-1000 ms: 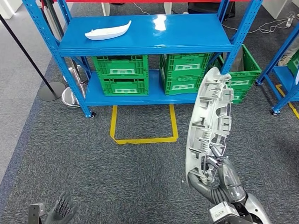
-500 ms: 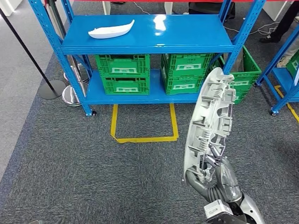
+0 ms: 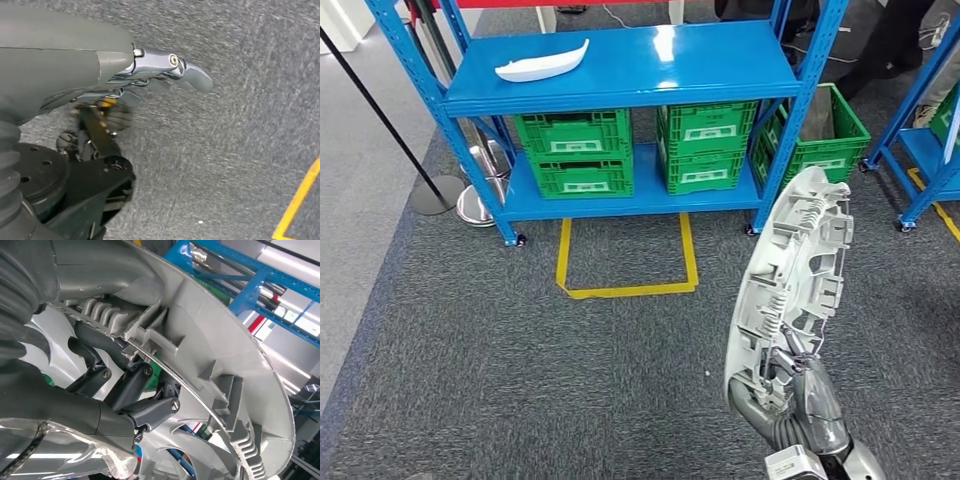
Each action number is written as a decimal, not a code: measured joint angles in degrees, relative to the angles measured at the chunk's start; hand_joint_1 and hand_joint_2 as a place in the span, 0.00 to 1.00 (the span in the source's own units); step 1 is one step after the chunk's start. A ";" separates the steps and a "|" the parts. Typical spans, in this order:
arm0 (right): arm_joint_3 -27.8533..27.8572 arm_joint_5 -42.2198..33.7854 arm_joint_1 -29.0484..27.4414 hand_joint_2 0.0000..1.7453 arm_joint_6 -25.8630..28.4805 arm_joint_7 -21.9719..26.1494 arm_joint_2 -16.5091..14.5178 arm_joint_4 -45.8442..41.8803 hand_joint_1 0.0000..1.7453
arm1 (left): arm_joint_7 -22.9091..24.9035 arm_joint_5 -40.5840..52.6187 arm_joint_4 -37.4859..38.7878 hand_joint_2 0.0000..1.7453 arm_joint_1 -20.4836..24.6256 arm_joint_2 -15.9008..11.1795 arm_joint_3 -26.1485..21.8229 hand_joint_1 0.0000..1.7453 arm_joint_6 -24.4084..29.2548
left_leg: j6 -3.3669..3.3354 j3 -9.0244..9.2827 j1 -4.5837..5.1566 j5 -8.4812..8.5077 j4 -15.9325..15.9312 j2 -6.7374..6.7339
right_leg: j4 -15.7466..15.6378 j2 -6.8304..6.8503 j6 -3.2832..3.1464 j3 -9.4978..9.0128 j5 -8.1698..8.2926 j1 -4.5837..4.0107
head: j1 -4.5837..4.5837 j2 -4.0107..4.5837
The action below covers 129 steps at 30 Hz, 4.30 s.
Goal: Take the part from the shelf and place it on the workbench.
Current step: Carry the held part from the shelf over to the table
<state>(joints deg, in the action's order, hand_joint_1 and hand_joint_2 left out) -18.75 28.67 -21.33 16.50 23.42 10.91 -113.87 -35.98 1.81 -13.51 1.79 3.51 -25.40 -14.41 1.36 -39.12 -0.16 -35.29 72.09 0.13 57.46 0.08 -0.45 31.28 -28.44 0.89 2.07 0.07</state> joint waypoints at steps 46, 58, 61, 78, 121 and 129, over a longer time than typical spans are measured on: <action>1.05 0.44 -3.49 1.00 2.40 -1.40 2.16 -1.56 1.00 | 1.35 8.04 0.59 1.00 0.14 1.66 3.48 0.00 4.05 | -3.89 9.57 0.45 8.31 -17.31 0.05 | 14.10 0.08 3.22 6.22 -7.92 0.39 | 0.44 0.00; -2.85 2.08 1.41 1.00 0.68 -3.08 0.92 1.15 1.00 | 1.39 7.18 0.90 1.00 -0.64 0.40 3.32 0.00 3.02 | -0.14 5.49 -0.22 4.83 -10.56 1.18 | 1.66 -0.21 1.69 0.88 -0.75 1.23 | 0.31 0.00; -3.23 2.08 2.08 1.00 0.37 -3.20 0.69 1.52 1.00 | 1.40 7.08 0.92 1.00 -0.68 0.26 3.28 0.00 3.03 | 0.34 1.13 -0.40 -0.06 -0.04 0.35 | 1.61 0.88 1.23 1.35 -0.46 1.02 | 0.21 0.00; -5.99 2.57 8.23 1.00 -2.16 -4.43 -1.90 6.31 1.00 | 1.75 7.19 0.95 1.00 -1.24 -1.29 2.27 0.00 3.05 | -3.74 7.36 0.95 8.50 -15.28 1.29 | 16.82 0.12 2.82 8.21 -7.22 0.21 | 0.36 0.00; -3.30 2.39 -4.12 1.00 7.18 -4.02 2.40 -1.60 1.00 | 0.93 13.93 1.21 1.00 -0.93 0.23 3.61 0.00 7.70 | -0.07 0.00 0.13 3.54 -3.13 1.22 | 1.09 -0.37 0.85 -0.28 -1.39 0.73 | -0.83 0.00; -1.30 2.09 -5.70 1.00 8.72 -3.96 5.42 -4.94 1.00 | 2.89 16.95 1.21 1.00 0.93 2.60 5.26 0.00 10.18 | -1.06 5.13 0.42 8.45 -11.89 -2.96 | 1.08 5.42 1.55 -0.84 -2.04 0.33 | -0.83 0.00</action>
<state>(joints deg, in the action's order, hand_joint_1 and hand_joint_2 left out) -20.05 30.76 -27.03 25.22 19.46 16.32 -118.81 -33.09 18.76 -12.31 2.72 6.11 -20.14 -4.23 0.30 -33.98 0.26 -26.83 60.19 -2.83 58.54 5.51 1.09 30.43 -30.48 1.22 1.24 0.07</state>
